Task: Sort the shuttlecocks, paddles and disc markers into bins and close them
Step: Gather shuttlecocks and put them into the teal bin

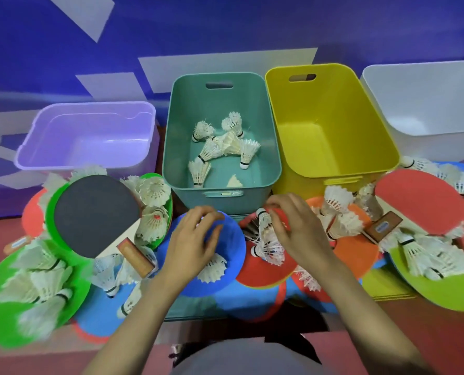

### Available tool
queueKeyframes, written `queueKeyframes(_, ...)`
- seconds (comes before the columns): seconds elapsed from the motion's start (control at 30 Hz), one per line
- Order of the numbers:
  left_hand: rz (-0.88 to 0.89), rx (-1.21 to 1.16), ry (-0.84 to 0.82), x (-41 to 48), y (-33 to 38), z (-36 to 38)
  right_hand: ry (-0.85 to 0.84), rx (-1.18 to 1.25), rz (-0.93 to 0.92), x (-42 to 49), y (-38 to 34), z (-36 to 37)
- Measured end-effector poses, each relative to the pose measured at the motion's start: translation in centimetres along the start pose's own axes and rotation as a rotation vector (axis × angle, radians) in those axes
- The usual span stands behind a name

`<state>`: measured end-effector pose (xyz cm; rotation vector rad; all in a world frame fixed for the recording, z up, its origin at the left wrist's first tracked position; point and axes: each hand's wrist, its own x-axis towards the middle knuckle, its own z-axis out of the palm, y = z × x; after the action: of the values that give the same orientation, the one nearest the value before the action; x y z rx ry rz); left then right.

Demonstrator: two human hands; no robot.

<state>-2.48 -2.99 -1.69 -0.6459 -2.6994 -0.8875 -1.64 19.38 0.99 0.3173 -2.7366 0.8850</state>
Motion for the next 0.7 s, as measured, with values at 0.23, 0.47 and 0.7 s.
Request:
queueKeyframes(0.23,-0.386,0.253,-0.196,-1.5,-2.5,0.6,-0.351,-0.232,0.232,-0.7,1.8,1.7)
queueKeyframes(0.47,-0.438,0.322,-0.254,-0.9,-2.2,0.8,-0.397,-0.238,0.134,-1.4,1.2,3.5)
queueKeyframes(0.7,-0.450,0.328,-0.214,-0.5,-1.5,0.7,-0.384,-0.220,-0.015,-2.0,1.1,3.9)
